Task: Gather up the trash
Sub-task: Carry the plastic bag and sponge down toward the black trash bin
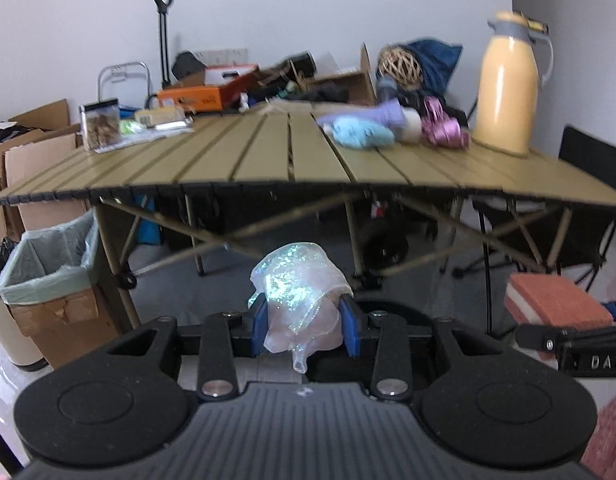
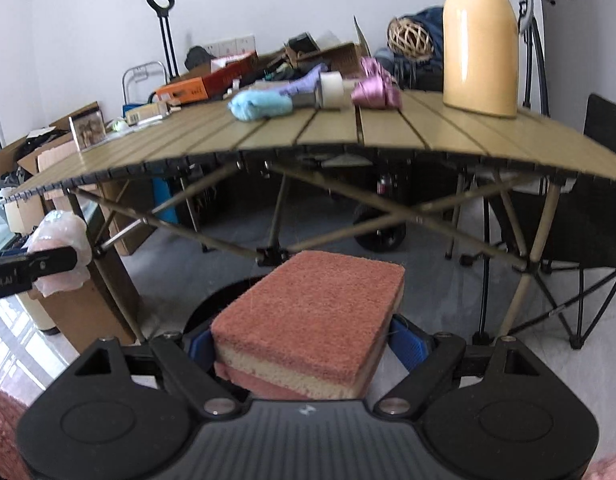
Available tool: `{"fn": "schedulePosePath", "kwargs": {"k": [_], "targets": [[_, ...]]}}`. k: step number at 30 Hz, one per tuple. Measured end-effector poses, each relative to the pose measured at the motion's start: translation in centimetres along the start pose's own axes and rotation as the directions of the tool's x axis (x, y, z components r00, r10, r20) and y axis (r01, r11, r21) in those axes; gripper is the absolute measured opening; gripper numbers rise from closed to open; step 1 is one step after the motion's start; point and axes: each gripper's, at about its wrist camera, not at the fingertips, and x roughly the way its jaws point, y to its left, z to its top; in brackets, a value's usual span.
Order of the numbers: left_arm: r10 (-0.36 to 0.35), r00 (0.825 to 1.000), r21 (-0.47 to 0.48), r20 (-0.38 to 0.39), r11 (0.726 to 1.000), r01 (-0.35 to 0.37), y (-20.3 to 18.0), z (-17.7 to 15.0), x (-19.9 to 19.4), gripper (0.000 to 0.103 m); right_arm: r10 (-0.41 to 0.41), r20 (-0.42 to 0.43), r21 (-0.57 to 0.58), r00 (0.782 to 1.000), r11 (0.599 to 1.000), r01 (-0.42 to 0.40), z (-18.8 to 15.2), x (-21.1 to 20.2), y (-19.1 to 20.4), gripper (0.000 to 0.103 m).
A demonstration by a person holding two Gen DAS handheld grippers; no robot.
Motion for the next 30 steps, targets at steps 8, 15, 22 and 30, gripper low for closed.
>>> {"fn": "schedulePosePath", "kwargs": {"k": [8, 15, 22, 30], "targets": [[-0.009, 0.995, 0.014, -0.104, 1.000, 0.010, -0.7, -1.3, 2.1, 0.037, 0.003, -0.047, 0.034, 0.999, 0.999, -0.001, -1.0, 1.7, -1.2, 0.086], [-0.029, 0.984, -0.038, -0.174, 0.999, 0.022, -0.3, -1.3, 3.5, 0.037, 0.001, -0.076, 0.048, 0.997, 0.999, 0.003, -1.5, 2.7, -1.8, 0.086], [-0.024, 0.969, -0.095, -0.244, 0.995, 0.001, 0.3, -1.0, 4.9, 0.037, -0.010, -0.096, 0.065, 0.995, 0.998, 0.016, -1.6, 3.4, -2.3, 0.086], [-0.036, 0.947, -0.126, -0.320, 0.992, -0.005, 0.1, -0.2, 6.9, 0.037, -0.031, -0.113, 0.074, 0.993, 0.996, 0.039, -1.7, 4.2, -2.8, 0.086]]}}
